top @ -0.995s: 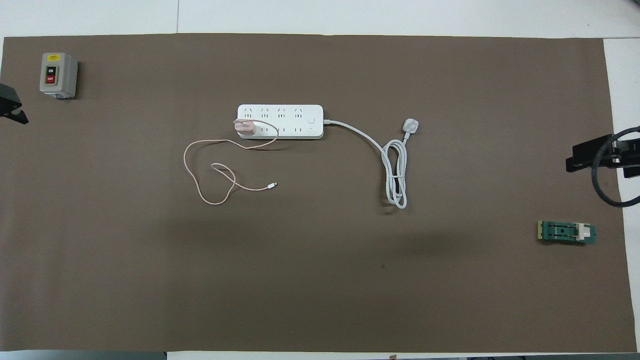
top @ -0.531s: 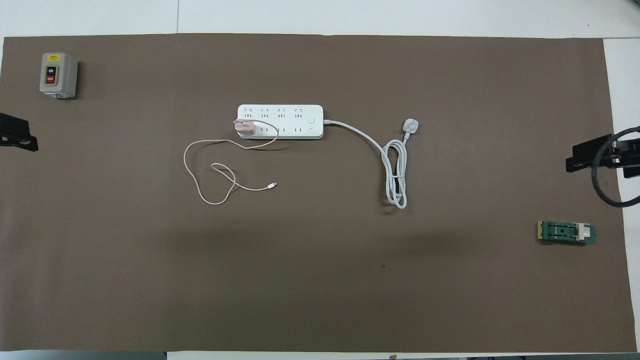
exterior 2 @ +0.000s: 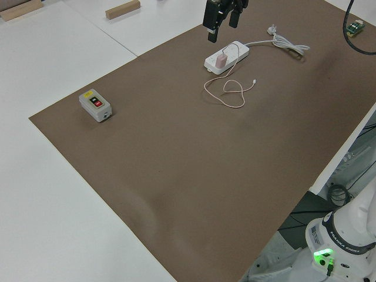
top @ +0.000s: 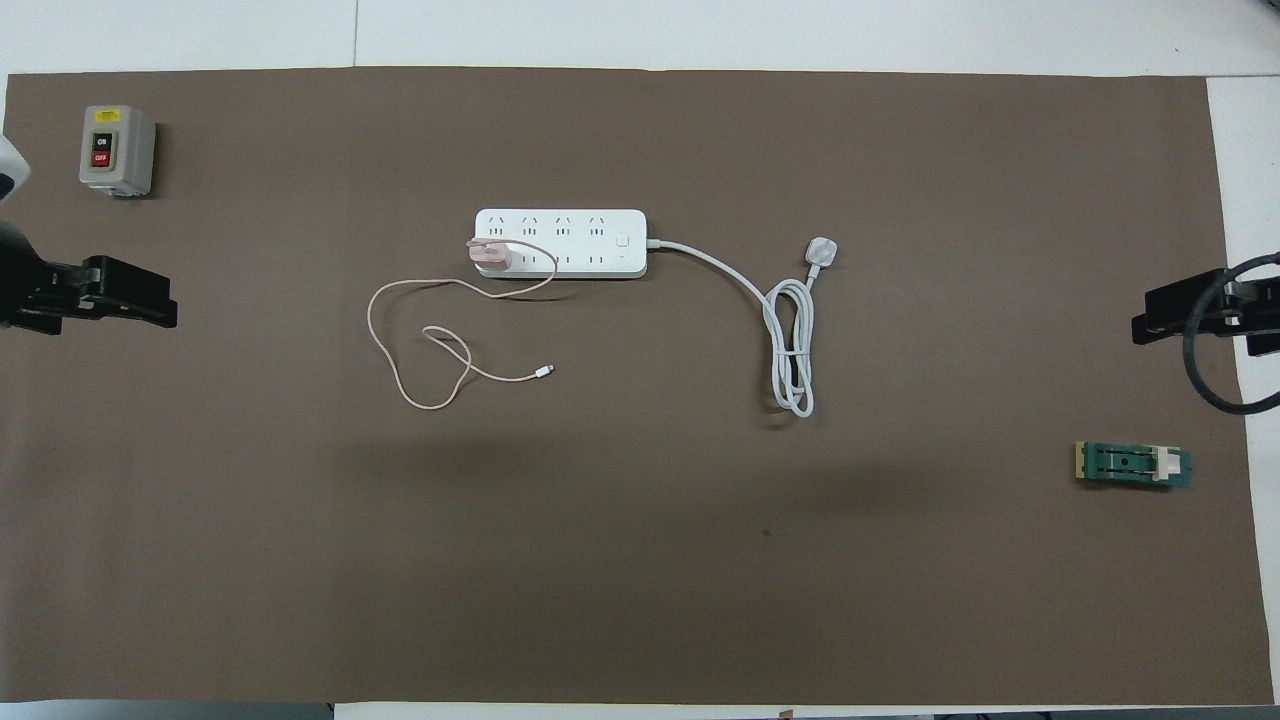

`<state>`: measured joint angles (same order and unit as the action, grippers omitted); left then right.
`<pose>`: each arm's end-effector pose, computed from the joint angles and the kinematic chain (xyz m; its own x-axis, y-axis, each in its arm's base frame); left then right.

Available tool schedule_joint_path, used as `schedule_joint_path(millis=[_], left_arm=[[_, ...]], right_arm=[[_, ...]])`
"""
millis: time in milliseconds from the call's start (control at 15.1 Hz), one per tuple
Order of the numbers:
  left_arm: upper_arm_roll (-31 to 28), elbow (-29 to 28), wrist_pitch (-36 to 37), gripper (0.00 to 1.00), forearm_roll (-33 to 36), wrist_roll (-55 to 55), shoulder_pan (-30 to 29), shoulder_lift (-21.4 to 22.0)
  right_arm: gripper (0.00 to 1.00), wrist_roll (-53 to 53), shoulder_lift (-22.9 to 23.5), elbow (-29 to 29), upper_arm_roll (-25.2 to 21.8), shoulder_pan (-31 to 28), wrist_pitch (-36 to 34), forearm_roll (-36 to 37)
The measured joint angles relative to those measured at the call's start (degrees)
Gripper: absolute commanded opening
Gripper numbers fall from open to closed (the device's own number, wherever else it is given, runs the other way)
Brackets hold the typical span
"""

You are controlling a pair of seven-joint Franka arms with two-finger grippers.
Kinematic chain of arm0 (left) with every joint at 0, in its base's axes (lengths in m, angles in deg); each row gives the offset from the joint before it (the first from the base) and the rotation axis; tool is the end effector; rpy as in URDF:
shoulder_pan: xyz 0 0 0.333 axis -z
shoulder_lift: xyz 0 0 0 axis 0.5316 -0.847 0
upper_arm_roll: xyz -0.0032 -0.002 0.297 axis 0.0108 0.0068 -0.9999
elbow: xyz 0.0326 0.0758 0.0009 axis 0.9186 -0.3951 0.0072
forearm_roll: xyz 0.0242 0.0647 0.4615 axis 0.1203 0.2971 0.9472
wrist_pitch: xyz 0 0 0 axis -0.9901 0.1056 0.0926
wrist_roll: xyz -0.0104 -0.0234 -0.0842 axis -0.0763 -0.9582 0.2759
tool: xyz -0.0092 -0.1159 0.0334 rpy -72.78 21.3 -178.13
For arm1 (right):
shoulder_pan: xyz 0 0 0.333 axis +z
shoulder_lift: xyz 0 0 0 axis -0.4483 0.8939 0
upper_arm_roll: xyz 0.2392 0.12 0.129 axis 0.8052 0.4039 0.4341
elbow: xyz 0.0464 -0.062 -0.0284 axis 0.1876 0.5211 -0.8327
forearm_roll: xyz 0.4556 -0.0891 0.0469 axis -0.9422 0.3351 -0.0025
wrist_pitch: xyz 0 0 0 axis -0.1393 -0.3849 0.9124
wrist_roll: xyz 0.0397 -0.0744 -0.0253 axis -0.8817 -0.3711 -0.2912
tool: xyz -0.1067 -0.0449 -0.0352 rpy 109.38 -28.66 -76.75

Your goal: Plug charger into power strip

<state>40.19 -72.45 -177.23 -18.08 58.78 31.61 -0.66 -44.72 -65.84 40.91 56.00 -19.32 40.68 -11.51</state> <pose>0.6237 -0.0553 0.5745 0.9986 -0.0275 -0.0449 -0.0276 -0.9996 -0.0030 0.6103 -0.0421 0.5807 0.9887 -0.1203 -0.0900 -0.1240 -0.9916 -0.0367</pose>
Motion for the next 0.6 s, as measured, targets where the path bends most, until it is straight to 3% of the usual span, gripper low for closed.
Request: schedule_joint_path(millis=[597], left_arm=[[1.26, -0.38, 1.08, 1.0, -0.82, -0.04, 0.01, 0.29]], right_arm=[[1.0, 0.0, 0.0, 0.0, 0.0, 0.0, 0.0, 0.0]])
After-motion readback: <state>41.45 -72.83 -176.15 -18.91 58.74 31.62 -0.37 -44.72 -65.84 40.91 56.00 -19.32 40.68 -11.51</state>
